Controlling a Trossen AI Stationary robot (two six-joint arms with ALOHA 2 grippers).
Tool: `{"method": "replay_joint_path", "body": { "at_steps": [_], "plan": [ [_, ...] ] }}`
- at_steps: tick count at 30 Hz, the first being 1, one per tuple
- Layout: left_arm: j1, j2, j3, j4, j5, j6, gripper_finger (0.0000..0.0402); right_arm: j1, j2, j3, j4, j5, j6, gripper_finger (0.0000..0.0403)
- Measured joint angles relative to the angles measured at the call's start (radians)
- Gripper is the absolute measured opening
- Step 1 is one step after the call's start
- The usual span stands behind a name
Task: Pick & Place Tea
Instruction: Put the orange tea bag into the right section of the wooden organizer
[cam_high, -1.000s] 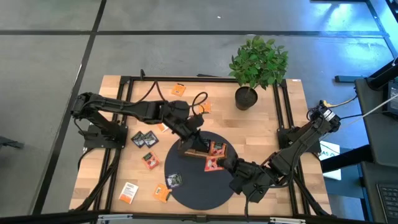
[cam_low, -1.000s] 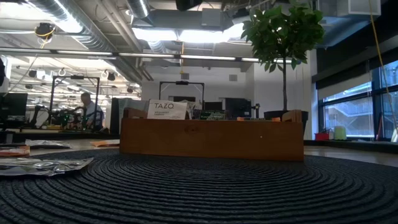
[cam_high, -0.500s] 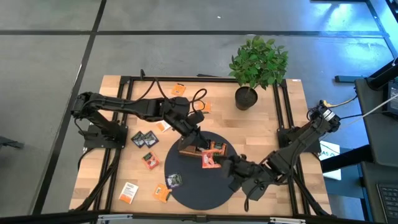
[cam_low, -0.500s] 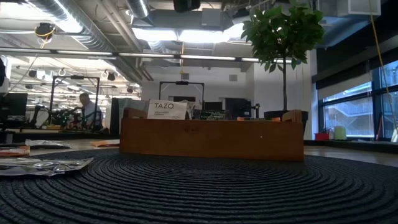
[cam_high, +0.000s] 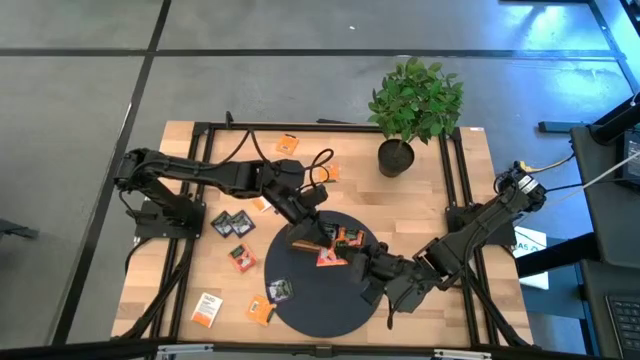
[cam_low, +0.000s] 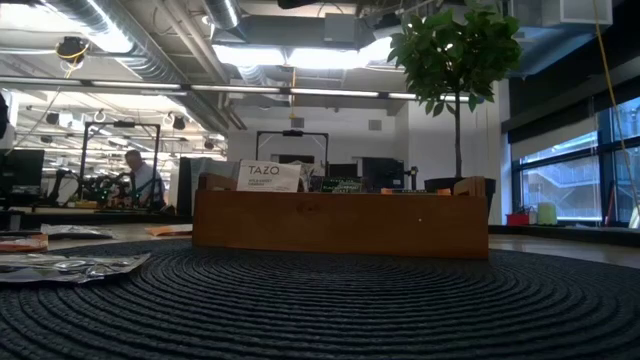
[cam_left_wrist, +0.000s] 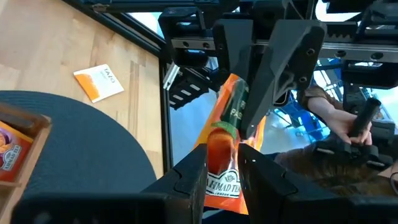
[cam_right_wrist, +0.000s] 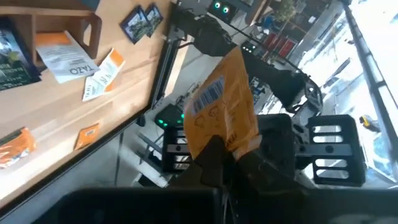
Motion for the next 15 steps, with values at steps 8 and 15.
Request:
{"method": "replay_joint_path", "body": {
  "at_steps": [8, 15],
  "plan": [
    [0.020, -0.005, 0.000, -0.001, 0.023, 0.027, 0.0086, 0.007, 0.000, 0.000, 0.006, -0.065, -0.013, 0.0012],
    [0.027, -0.005, 0.000, -0.002, 0.112, 0.057, 0.0086, 0.008, 0.000, 0.000, 0.006, -0.066, -0.011, 0.0012]
  ]
}}
